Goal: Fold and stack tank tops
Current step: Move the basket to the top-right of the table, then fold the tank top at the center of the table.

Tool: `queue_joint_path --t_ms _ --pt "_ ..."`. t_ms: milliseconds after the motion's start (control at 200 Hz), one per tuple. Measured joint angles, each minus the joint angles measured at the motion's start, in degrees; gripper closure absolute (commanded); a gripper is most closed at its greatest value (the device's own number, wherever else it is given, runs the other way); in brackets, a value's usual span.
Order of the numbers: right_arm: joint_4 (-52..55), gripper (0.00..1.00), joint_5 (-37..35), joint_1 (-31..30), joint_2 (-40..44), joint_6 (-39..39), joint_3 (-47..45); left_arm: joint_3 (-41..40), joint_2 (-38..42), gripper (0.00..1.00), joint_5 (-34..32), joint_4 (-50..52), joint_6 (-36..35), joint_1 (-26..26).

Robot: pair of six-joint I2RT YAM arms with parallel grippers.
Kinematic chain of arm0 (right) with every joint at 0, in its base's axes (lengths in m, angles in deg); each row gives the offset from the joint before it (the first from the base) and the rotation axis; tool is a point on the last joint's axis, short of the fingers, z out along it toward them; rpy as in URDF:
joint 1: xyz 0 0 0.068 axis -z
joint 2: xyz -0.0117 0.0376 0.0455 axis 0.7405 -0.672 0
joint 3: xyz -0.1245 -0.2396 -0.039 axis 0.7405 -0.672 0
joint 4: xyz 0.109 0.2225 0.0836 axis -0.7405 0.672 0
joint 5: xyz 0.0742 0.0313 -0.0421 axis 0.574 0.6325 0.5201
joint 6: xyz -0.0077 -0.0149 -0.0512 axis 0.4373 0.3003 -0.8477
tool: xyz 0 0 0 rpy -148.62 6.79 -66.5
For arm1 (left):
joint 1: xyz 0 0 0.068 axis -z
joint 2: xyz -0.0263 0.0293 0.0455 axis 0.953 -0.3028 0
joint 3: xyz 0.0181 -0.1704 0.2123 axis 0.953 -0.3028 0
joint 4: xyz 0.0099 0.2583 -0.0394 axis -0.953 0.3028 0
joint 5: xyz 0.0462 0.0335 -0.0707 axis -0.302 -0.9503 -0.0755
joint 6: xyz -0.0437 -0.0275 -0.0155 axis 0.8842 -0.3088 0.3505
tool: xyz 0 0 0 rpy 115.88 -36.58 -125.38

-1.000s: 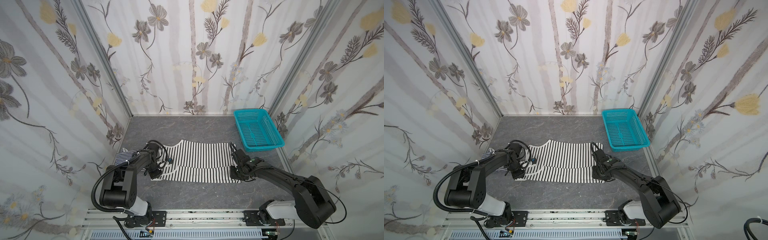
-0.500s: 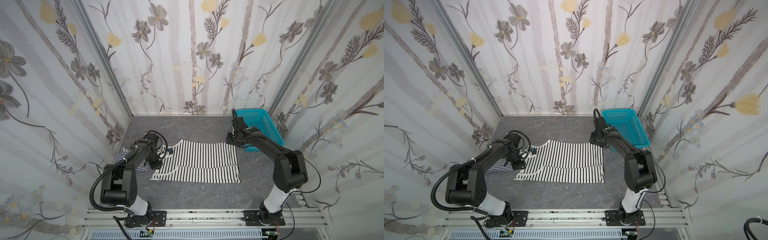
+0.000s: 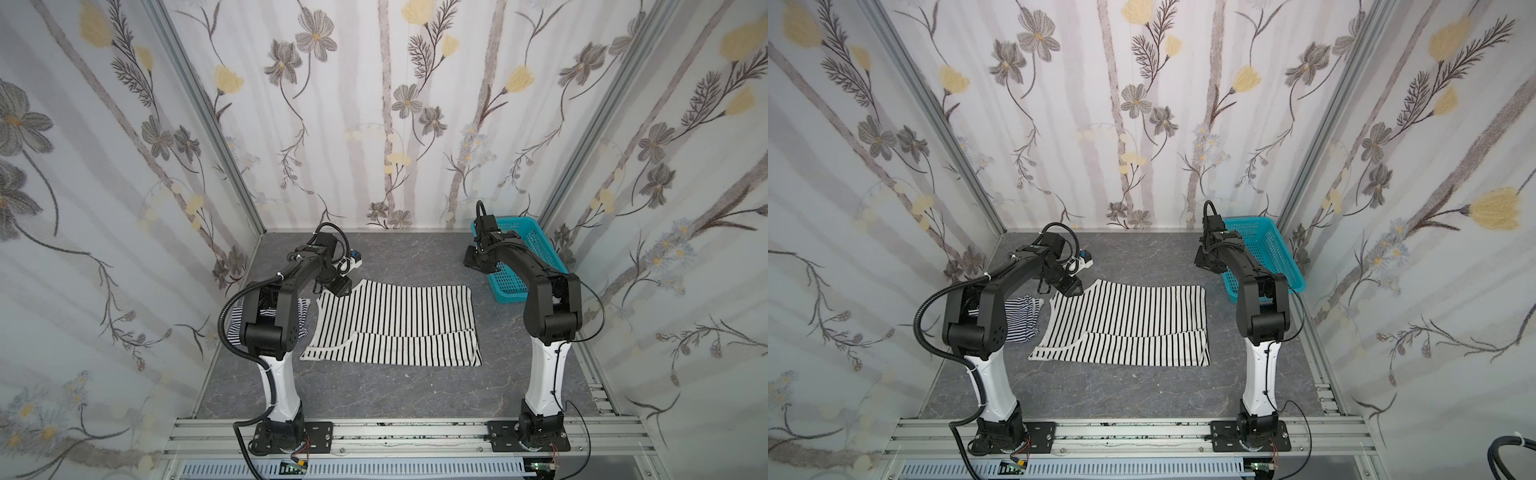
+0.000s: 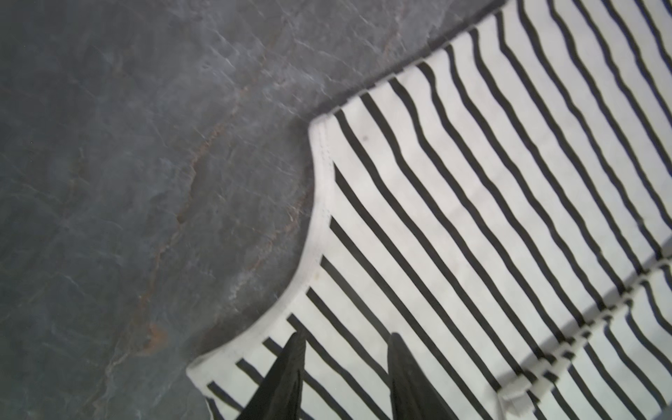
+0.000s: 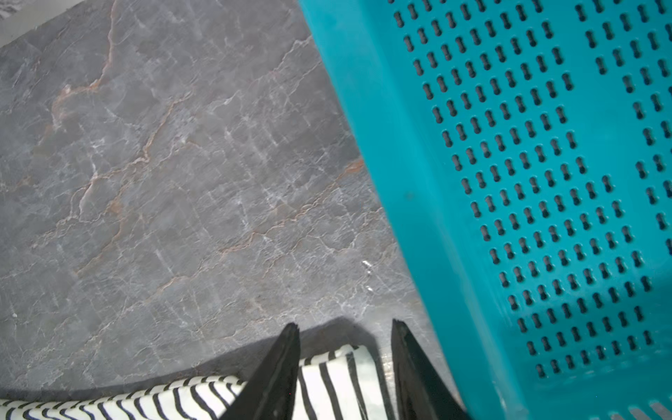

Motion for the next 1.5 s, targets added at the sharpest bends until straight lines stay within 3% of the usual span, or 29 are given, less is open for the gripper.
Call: queue_joint_path --t_ms 280,450,600,1024,1134,1349,1499 --pt "2.21 0.55 -0.33 3.76 -0.63 -1.33 3.63 10.23 -9.86 0.57 -0.57 -2.36 8.48 2.03" --pt "2.40 0.52 1.68 0.70 0.11 -2.05 3.32 11.78 -11.72 0.56 -0.31 -2.36 9.62 3.76" --pt "0.83 0.52 4.85 -3.15 3.17 -2.25 -1.79 14.38 -14.21 0.56 -0.31 -2.29 10.01 3.85" --pt "-4.61 0.54 5.44 -3.17 7.87 -0.72 -17.40 14.53 -15.80 0.62 0.35 -4.13 9.75 5.79" --pt "-5.68 0.55 5.40 -2.91 8.04 -0.72 -18.45 14.53 -15.89 0.66 0.37 -4.59 9.49 6.21" --pt "-6.40 0.55 5.73 -1.22 8.04 -0.28 -18.88 15.61 -16.65 0.88 -0.24 -4.74 9.51 6.05" --pt "-7.19 0.54 7.54 0.00 7.39 0.35 -18.38 15.61 -16.63 0.90 -0.24 -4.74 9.51 6.16"
